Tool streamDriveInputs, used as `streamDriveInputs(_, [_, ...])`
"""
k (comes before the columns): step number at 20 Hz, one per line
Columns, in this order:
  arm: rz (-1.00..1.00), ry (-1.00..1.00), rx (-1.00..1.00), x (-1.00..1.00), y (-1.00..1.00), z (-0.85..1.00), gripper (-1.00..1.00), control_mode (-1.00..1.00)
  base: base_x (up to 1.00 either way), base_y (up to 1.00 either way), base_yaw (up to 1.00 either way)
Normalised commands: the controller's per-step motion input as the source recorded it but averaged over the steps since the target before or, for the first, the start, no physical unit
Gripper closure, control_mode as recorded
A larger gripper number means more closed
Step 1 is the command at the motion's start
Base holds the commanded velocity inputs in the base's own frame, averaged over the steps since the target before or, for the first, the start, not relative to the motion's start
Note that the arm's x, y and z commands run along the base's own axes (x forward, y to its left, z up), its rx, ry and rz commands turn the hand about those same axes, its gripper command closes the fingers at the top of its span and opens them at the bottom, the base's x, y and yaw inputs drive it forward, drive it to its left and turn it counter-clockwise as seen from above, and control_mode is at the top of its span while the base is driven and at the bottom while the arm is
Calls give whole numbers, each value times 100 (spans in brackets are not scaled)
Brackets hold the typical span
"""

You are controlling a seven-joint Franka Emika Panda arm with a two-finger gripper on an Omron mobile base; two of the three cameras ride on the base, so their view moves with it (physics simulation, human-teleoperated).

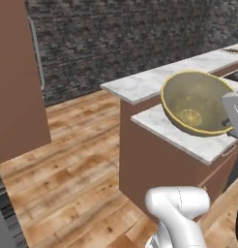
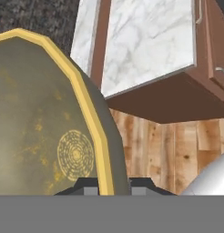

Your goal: Take the smaller bowl and place it next to the appetizer plate on the dining counter , and place the larger bowl next to the plate with cooked food.

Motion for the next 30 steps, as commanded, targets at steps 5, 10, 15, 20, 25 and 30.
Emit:
streamDriveInputs(5, [0, 0, 0, 0, 0, 0, 100, 100, 100, 96, -3])
streamDriveInputs(10, [0, 0, 0, 0, 0, 0, 100, 100, 100, 100, -8])
streamDriveInputs(15, [0, 0, 0, 0, 0, 0, 100, 100, 100, 96, -10])
streamDriveInputs(20, [0, 0, 0, 0, 0, 0, 100, 100, 100, 72, -17])
streamDriveInputs(25, [0, 0, 0, 0, 0, 0, 100, 100, 100, 41, -36])
streamDriveInputs(30, [0, 0, 0, 0, 0, 0, 100, 100, 100, 46, -17])
